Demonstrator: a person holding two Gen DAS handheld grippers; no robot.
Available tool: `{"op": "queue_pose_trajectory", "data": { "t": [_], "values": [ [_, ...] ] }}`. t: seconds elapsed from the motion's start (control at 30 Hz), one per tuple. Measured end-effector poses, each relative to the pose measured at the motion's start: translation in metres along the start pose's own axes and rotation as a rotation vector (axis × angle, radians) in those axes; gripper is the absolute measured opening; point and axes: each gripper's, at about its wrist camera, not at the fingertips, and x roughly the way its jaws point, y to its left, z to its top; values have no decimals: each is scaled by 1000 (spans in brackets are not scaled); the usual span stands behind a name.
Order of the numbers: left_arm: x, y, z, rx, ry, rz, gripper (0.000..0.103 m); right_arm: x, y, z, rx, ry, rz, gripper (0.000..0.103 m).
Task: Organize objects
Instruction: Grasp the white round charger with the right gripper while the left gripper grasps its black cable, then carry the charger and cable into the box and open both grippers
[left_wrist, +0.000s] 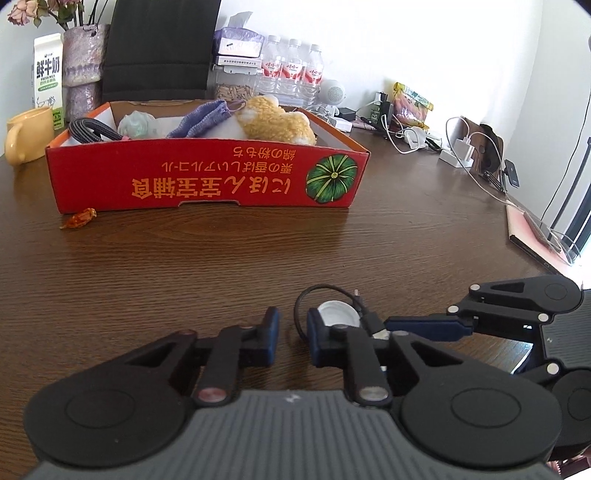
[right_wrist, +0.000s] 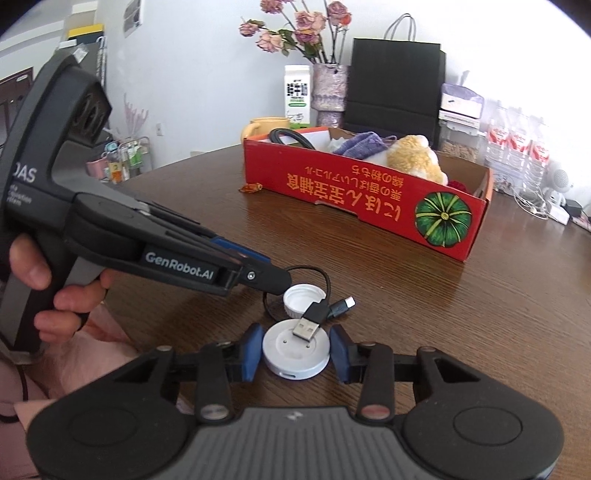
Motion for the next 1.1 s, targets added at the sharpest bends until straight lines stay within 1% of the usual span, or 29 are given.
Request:
{"op": "queue_pose_trajectory", "data": {
  "t": [0.03, 0.13, 0.2, 0.3, 0.4, 0.67, 0.7, 0.73, 0.77, 0.83, 0.9, 1.1],
  "values": [
    [0, 0, 0, -2, 2, -5, 8, 1, 0, 1, -11, 1, 10, 38],
    [-5, 1, -2, -8, -16, 15, 5, 3, 2, 3, -31, 2, 30, 38],
    [-10, 1, -3, 6, -32, 48, 4, 5, 3, 5, -40, 2, 36, 38],
    [-16, -1, -4, 40, -45, 111, 4, 8, 5, 7, -51, 1, 41, 38],
    [-22, -2, -6, 60, -66, 153, 4, 10, 7, 8, -53, -1, 43, 38],
    [-35, -1, -11, 88, -120, 226, 4, 10, 10, 8, -59, -2, 29, 38],
    [-38, -2, -12, 94, -133, 244, 3, 10, 11, 8, -60, -2, 25, 38],
    [-41, -2, -12, 111, -168, 293, 3, 10, 12, 8, -66, -3, 21, 38],
    [-44, -2, -12, 127, -194, 327, 3, 10, 12, 8, -67, -3, 20, 38],
    [-51, 5, -9, 110, -210, 335, 3, 9, 12, 7, -60, -4, 20, 38],
    [-59, 7, -8, 109, -232, 318, 3, 8, 12, 6, -54, -6, 20, 38],
    [-72, 2, -5, 136, -280, 301, 3, 7, 12, 8, -30, -27, 20, 38]
  ]
}}
